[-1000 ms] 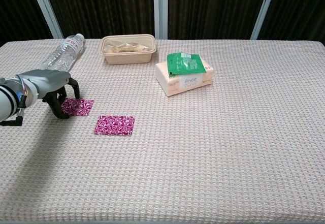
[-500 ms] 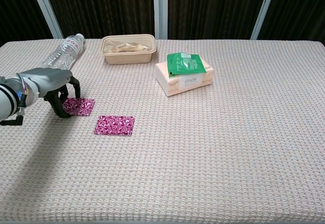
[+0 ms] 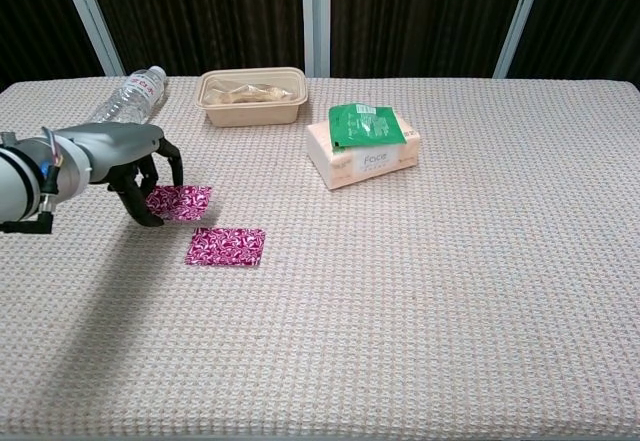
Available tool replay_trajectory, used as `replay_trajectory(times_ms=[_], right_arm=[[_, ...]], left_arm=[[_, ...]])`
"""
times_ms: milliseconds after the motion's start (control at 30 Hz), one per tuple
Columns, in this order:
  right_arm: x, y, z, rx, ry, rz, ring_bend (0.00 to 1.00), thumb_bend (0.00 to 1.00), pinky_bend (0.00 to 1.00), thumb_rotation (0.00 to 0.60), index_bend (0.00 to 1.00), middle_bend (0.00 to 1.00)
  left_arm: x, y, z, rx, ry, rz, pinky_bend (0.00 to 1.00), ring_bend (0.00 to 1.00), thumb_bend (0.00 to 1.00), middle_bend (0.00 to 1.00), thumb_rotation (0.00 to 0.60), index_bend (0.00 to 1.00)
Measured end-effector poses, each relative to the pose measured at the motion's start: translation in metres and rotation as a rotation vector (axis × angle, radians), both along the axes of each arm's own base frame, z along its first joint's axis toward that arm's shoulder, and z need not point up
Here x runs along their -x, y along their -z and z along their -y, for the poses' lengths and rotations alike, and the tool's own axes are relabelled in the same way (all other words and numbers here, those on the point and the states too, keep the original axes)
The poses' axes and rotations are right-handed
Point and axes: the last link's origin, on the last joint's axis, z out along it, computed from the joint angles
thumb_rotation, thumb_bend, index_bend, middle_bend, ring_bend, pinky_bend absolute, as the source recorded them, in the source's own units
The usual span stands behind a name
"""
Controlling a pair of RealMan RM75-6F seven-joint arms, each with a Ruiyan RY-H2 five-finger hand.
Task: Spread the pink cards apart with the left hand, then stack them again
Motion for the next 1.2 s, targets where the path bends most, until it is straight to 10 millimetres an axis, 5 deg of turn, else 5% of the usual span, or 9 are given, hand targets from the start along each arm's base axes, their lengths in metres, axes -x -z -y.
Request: replay_trajectory(times_ms=[433,1200], right_arm=[[0.004,-0.002,0.001,0.003,0.009,0.0,0.0,0.16,0.1,0.582,0.0,0.12],[0.008,-0.001,0.0,-0.003,0.018,0.007,0.0,0.16,0.1,0.585,0.0,0.12]], left_arm=[[-0.036,0.023,0.015,0.064,0.048,-0.033,0.91,0.85,0.26,0.85,0.6,0.45],[-0.056,0.041,0.026,0.108,0.027,-0.033,0.91,0.85,0.26,0.85,0.6,0.45]])
